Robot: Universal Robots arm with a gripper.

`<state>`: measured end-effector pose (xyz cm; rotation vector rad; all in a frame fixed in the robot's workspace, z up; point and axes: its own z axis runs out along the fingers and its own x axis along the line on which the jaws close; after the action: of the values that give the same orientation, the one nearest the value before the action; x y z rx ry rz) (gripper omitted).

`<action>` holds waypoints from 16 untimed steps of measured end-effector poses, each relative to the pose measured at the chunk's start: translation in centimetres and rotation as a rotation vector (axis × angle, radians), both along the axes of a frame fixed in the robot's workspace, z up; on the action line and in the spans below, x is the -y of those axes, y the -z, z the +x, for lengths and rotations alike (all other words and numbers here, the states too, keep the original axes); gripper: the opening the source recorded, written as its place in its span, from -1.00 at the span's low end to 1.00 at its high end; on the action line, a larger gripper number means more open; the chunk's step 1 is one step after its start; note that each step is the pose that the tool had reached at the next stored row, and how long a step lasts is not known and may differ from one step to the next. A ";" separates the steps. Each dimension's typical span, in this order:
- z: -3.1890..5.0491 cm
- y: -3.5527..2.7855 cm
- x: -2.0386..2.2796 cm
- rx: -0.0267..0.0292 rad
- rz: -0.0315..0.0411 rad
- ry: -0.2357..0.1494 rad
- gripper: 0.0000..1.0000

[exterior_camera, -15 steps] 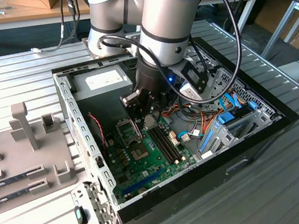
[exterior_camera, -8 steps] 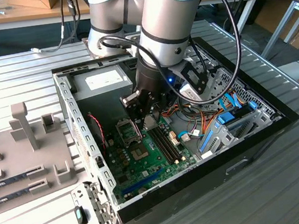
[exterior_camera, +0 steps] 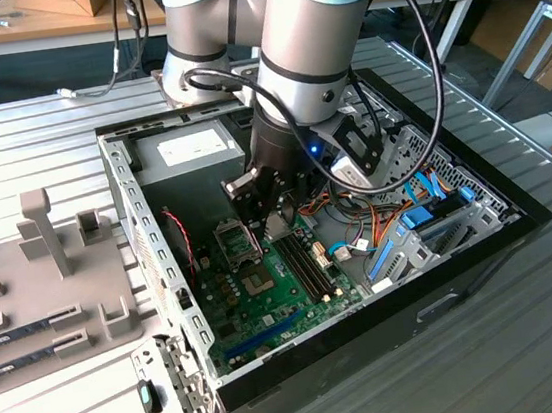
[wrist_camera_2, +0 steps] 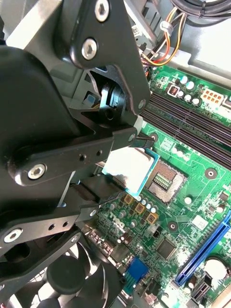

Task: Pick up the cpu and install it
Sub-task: 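Place the cpu into insertion slot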

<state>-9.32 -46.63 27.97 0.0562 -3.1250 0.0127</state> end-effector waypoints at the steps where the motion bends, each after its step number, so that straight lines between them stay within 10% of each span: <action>1: 0.00 0.02 0.00 0.0000 0.0000 0.000 -0.05; 16: 0.00 0.52 0.00 0.0000 0.0000 0.000 -0.05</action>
<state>-9.32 -46.63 27.45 0.0562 -3.1250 0.0127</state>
